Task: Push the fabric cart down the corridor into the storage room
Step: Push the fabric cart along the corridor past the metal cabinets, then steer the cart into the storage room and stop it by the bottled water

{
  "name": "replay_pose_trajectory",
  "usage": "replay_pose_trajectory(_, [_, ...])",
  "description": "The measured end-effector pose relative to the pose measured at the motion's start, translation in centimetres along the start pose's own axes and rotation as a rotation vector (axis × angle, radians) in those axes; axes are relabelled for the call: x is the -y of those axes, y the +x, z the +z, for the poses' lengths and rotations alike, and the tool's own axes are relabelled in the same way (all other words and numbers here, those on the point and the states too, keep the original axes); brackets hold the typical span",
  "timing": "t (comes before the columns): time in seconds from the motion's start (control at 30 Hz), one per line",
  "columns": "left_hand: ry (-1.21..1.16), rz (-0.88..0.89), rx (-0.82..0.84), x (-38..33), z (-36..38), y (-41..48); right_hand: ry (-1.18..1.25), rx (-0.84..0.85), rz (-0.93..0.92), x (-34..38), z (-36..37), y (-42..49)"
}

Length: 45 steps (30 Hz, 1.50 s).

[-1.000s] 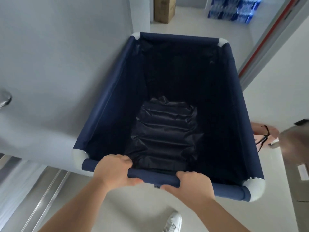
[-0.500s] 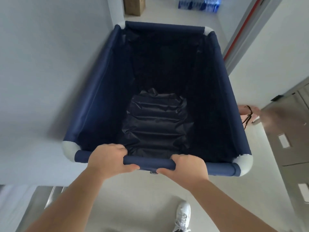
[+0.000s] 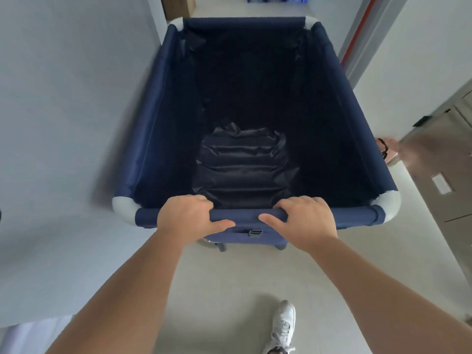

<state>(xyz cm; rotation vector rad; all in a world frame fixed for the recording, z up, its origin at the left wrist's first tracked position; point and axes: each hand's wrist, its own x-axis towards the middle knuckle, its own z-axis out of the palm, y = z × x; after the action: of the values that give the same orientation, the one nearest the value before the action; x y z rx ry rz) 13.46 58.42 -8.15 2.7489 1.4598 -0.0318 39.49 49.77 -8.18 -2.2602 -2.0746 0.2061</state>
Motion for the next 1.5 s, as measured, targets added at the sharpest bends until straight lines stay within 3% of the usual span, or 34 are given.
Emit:
replay_pose_trajectory(0.33, [0.048,-0.012,0.066,3.3,-0.2,7.1,0.014,0.009,-0.006,-0.5,-0.6,7.0])
replay_pose_trajectory(1.5, [0.041,0.048,0.034,16.5,-0.2,38.9,0.012,0.075,0.099,-3.9,-3.6,39.7])
